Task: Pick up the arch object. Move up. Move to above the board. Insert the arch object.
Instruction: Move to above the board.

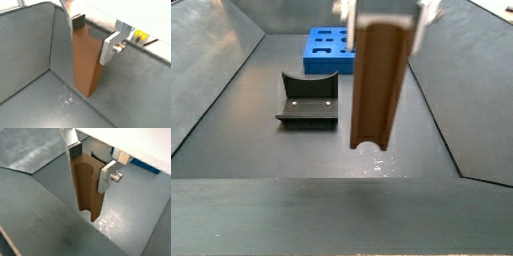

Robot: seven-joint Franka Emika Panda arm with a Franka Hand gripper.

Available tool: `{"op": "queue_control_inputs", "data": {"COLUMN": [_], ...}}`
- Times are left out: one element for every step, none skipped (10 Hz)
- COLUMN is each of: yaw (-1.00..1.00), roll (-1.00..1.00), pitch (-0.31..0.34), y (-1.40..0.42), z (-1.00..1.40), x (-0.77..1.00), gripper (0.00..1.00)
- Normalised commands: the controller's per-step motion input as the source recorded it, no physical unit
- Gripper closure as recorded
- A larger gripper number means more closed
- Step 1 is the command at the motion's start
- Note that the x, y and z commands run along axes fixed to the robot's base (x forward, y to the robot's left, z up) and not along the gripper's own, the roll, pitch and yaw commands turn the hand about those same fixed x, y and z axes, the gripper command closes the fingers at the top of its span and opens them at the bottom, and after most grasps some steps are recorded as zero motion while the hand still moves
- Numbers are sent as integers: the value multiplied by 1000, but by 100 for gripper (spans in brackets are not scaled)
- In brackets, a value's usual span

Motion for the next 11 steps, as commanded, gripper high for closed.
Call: {"op": "queue_control_inputs", "data": {"yaw": [-63,-50,-39,-32,176,182,144,84,52,30,18], "roll": [-3,-1,-9,-17,-228,-191,-104,-60,-26,-4,1], "pitch": [51,70,97,106,422,376,268,164,89,19,-2], "y": [134,103,67,48,-1000,-1000,-1000,-1000,-1000,-1000,-1000], "z": [789,674,446,221,96,93,99,98,96,99,100], "x": [-81,-52,-13,-1,-27,-25,-28,-28,-27,-32,-36], "gripper": [100,100,100,100,100,100,100,100,100,100,100]}}
